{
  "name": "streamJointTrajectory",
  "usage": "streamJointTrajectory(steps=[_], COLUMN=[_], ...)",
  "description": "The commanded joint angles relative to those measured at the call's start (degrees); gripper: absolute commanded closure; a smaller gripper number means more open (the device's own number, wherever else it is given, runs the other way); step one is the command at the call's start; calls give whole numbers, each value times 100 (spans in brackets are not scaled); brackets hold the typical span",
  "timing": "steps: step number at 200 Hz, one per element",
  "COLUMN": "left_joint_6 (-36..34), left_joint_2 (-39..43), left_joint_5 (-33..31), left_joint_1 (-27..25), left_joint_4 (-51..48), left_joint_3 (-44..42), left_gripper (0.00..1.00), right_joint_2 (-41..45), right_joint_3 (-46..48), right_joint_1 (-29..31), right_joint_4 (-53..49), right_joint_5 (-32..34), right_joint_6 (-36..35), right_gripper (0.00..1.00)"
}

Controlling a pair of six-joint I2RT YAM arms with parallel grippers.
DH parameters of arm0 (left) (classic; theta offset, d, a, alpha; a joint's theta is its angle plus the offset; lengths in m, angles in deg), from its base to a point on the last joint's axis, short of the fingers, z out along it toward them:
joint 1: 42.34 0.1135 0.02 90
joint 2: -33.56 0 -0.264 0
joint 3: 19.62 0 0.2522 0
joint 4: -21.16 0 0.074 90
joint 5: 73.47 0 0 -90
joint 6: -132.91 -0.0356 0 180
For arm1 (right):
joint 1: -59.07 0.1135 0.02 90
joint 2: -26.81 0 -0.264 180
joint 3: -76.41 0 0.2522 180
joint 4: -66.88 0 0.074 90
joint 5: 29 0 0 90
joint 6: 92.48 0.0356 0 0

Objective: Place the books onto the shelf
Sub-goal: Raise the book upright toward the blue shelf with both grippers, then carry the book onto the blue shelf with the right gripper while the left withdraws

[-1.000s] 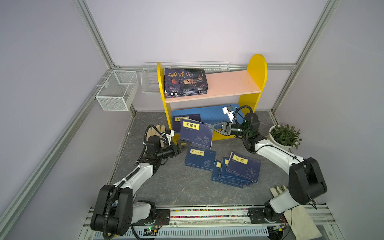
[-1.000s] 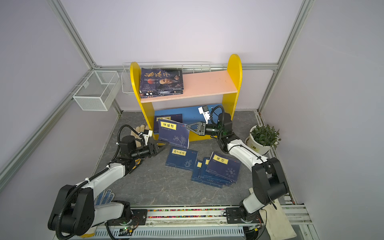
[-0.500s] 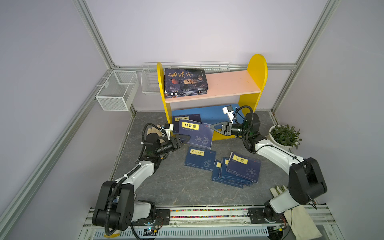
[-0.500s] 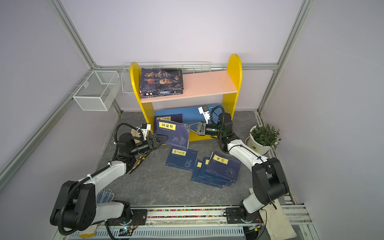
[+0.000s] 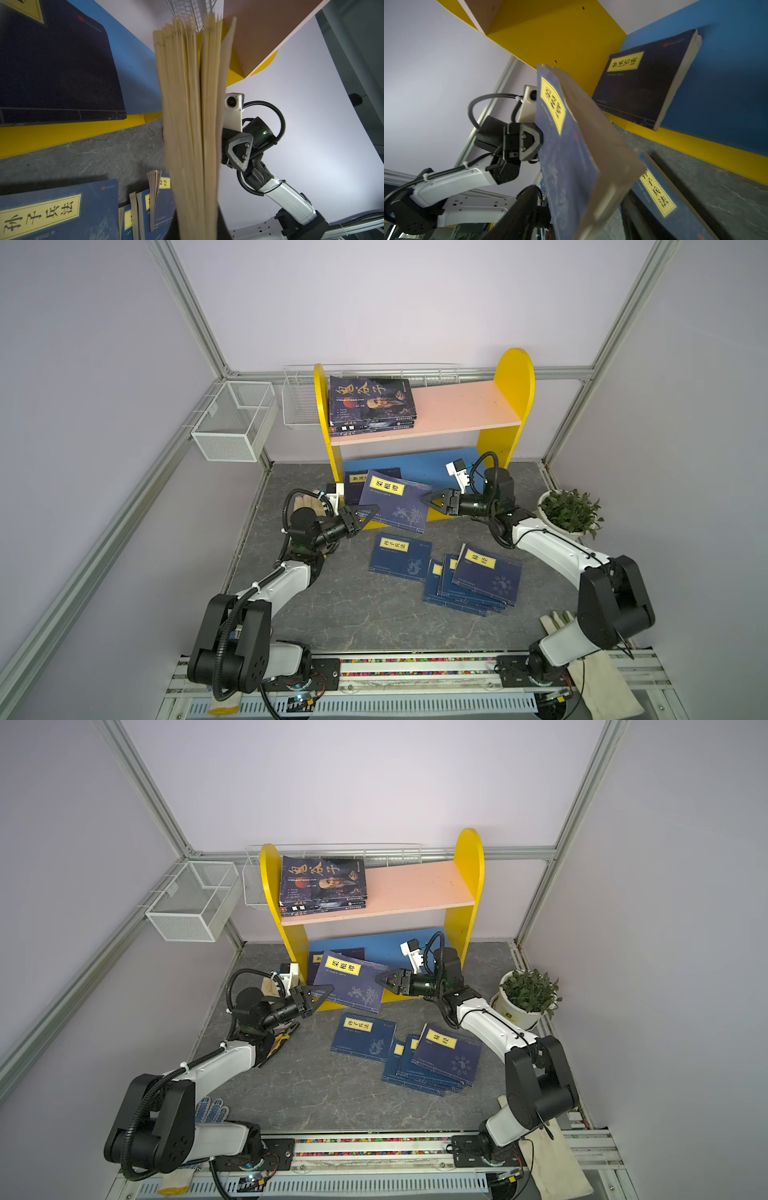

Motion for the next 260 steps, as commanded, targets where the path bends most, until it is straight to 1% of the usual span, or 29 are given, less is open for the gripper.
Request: streamJointTrajectory(steps=[1, 18, 35, 58, 72, 86, 112, 138, 162, 167, 168, 170, 179, 183, 192, 200, 209, 213, 231, 244, 260], left_joint_6=[429, 497, 498, 501, 502, 518, 588, 543, 375, 326, 319, 297, 170, 114, -32, -186, -301, -530, -949, -1178, -1085], left_joint_2=[128, 175, 184, 133, 90, 26, -90, -145, -94, -69, -63, -48, 36, 77, 187, 305, 474, 557, 1063, 1486, 1997], left_joint_5=[-347, -552, -713, -957, -1021, -1059, -1151, -1187, -1287, -1315, -1322, -1333, -1383, -1403, -1484, -1593, -1771, -1870, -2638, -3496, -4845], left_joint_1=[-14, -13, -16, -14, -15, -13, -21, -46, -49, -50, -50, -50, -47, -51, -45, -51, -50, -36, -20, 1, 32], left_joint_4=[924, 1066, 1122, 1244, 1282, 1377, 1531, 1472, 1234, 1128, 1102, 1063, 830, 704, 409, 56, -451, -679, -1947, -3072, -4511], left_joint_3=[-31, -5, 23, -3, 6, 14, -3, -50, -190, -205, -209, -217, -236, -240, -240, -248, -249, -262, -352, -381, -416], left_gripper=[100, 100, 100, 100, 100, 100, 100, 100, 100, 96, 92, 88, 59, 50, 35, 25, 20, 18, 17, 16, 16], right_joint_2=[147, 115, 75, -62, -175, -313, -541, -585, -541, -537, -537, -536, -553, -569, -604, -639, -674, -684, -744, -803, -923], right_joint_3=[17, 138, 200, 206, 244, 284, 327, 294, 267, 267, 267, 267, 271, 275, 264, 251, 199, 178, -15, -268, -548], right_joint_1=[17, 41, 116, 238, 291, 334, 379, 379, 363, 348, 346, 345, 306, 289, 238, 203, 153, 129, 90, 85, 90], right_joint_4=[-451, -60, 376, 1035, 1618, 2264, 3283, 3661, 3629, 3598, 3587, 3586, 3534, 3518, 3515, 3466, 3322, 3254, 2732, 2033, 1244], right_joint_5=[155, -87, -311, -538, -598, -610, -523, -369, -190, -154, -142, -132, -90, -69, -50, -26, 1, 7, 29, 53, 144], right_joint_6=[-253, 21, 257, 716, 1094, 1543, 2217, 2464, 2490, 2485, 2484, 2480, 2474, 2482, 2476, 2444, 2355, 2296, 1896, 1452, 989], right_gripper=[30, 31, 35, 46, 54, 61, 70, 84, 89, 90, 90, 90, 91, 91, 91, 91, 92, 92, 92, 92, 92])
